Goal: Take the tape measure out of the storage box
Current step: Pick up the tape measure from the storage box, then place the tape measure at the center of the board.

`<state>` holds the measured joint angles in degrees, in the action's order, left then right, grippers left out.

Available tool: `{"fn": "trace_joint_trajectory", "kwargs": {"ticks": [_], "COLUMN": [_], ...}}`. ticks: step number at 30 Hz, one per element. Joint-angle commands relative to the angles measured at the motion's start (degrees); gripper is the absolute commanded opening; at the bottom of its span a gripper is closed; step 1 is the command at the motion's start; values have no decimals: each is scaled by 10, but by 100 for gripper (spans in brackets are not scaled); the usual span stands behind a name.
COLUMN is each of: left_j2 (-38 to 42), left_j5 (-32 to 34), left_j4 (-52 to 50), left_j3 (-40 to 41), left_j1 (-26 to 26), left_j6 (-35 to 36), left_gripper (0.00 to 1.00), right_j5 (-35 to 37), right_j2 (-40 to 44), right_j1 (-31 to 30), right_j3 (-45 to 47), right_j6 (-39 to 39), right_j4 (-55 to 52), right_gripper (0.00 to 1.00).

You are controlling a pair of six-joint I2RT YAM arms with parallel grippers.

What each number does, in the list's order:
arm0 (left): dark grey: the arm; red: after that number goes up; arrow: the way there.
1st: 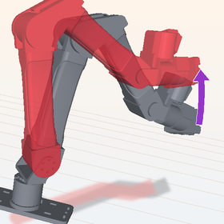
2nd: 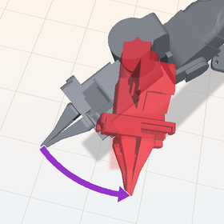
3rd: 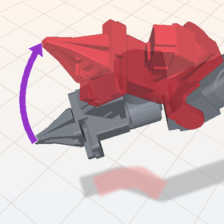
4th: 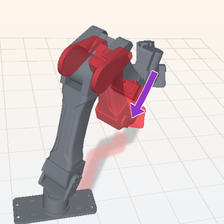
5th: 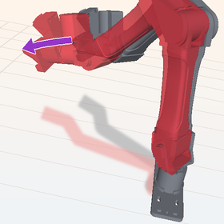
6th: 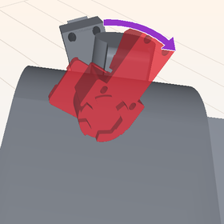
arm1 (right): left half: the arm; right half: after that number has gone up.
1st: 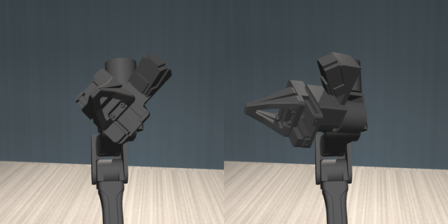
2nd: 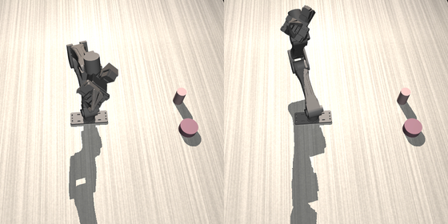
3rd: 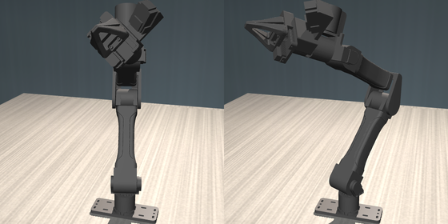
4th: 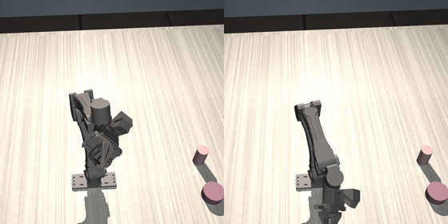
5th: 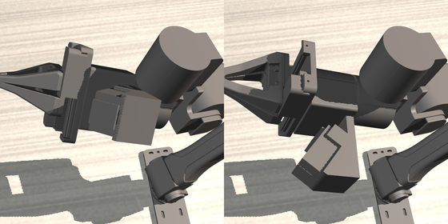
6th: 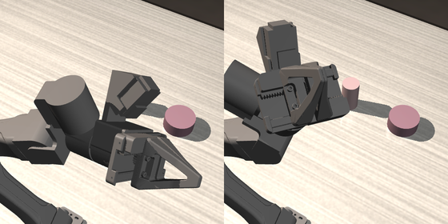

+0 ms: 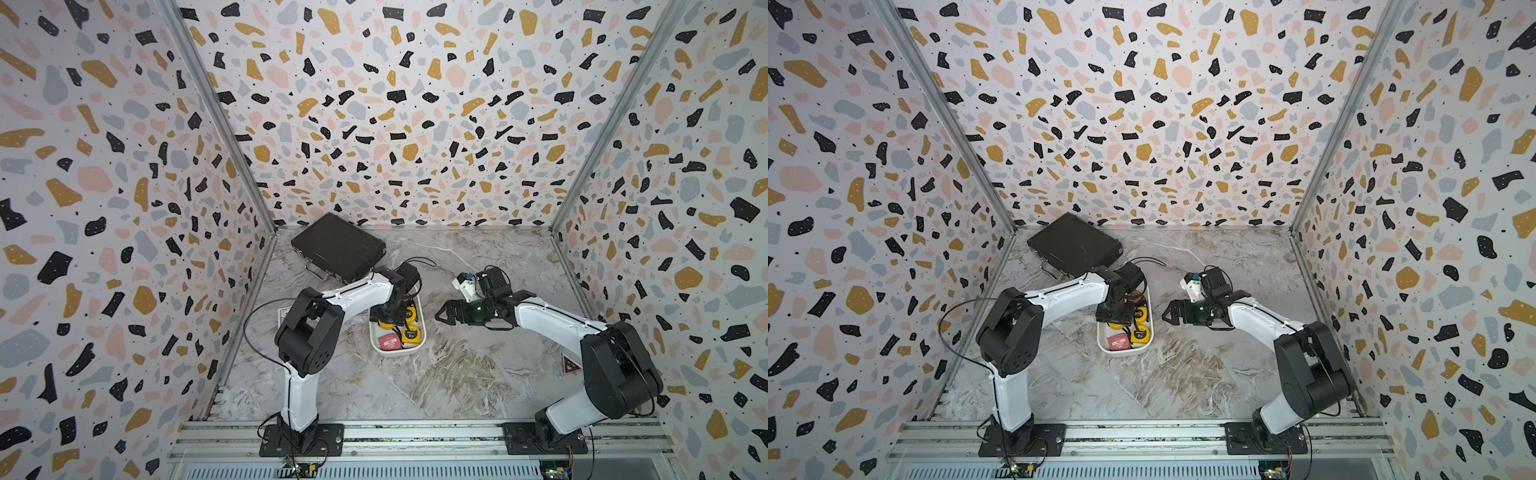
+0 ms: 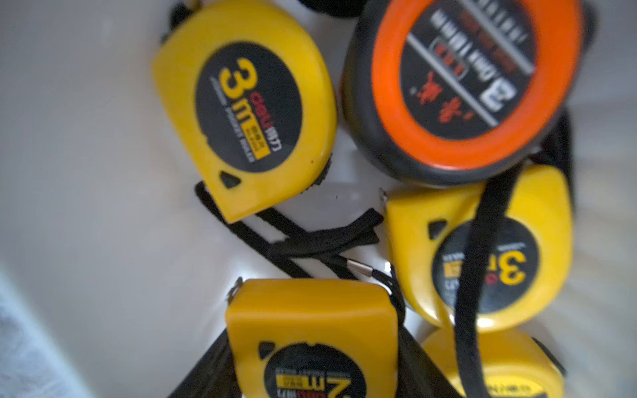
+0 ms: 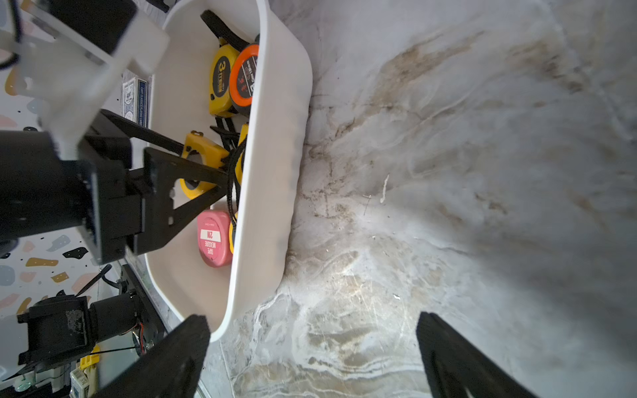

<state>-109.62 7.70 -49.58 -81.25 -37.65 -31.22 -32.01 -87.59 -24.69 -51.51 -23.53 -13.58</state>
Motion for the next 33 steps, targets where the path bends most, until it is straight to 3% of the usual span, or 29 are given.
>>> {"fn": "trace_joint_trajectory", "kwargs": {"ticks": [1, 8, 12, 24, 33], "left_j2": [57, 115, 150, 150, 123], "left_j5": [-6, -29, -34, -81, -136], "left_j4": [-23, -35, -22, 131, 236], "left_j3": [-3, -6, -14, -14, 3], "left_j1": [2, -2, -17, -68, -87], "left_j6": [-24, -65, -129, -373, -453], "left_gripper": [21, 13, 0, 0, 0], "right_j5": [-10, -10, 9, 124, 150], "right_j2": [34, 80, 127, 239, 216], "right_j1": [2, -9, -33, -100, -100], "right_j3": [-14, 24, 69, 210, 224], "right_j6": [7, -14, -42, -124, -147], "right_j4": [-11, 35, 98, 334, 418], "right_gripper": [99, 99, 99, 99, 99]}}
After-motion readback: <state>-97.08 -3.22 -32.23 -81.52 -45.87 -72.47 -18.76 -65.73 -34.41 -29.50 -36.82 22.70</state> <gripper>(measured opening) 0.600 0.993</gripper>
